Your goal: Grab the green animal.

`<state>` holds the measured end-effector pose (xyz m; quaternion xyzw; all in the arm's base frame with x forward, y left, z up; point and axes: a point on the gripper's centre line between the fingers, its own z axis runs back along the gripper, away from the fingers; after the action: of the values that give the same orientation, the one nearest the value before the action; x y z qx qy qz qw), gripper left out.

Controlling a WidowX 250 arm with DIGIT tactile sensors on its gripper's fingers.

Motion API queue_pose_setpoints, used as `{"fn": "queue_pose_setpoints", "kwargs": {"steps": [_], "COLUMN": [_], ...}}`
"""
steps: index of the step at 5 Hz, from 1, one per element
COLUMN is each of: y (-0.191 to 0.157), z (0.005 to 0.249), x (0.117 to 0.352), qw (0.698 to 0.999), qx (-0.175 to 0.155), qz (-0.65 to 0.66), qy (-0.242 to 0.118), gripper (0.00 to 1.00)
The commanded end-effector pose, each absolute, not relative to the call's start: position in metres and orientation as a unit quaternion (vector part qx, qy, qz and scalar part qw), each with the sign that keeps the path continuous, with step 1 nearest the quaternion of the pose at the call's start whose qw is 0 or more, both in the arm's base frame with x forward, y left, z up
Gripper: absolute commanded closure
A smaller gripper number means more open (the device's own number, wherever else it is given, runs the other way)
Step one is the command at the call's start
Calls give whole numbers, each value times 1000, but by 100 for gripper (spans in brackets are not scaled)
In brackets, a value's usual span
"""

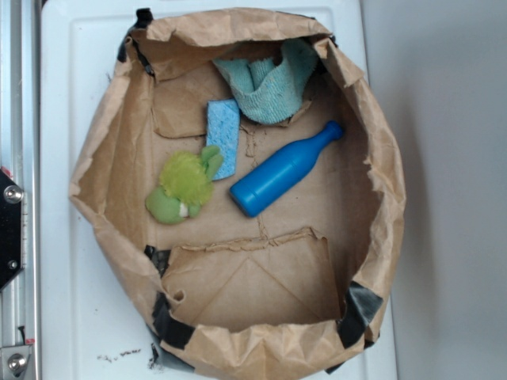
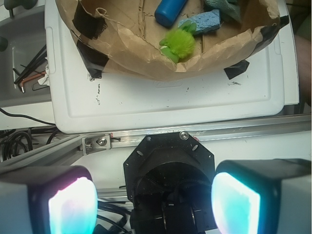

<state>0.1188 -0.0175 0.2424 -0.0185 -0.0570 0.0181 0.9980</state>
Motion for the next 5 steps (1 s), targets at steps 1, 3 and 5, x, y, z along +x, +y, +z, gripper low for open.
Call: {"fn": "queue_pose_setpoints", "kwargs": {"steps": [1,3,5], "y": [-17,-24,-14], "z": [242,216,194], "x": [119,190,223], "qw": [998,990,983], "qx": [-18,-2,-2], "qz": [18,78,115], "qy": [-57,-117,-141], "gripper": [0,0,0]}}
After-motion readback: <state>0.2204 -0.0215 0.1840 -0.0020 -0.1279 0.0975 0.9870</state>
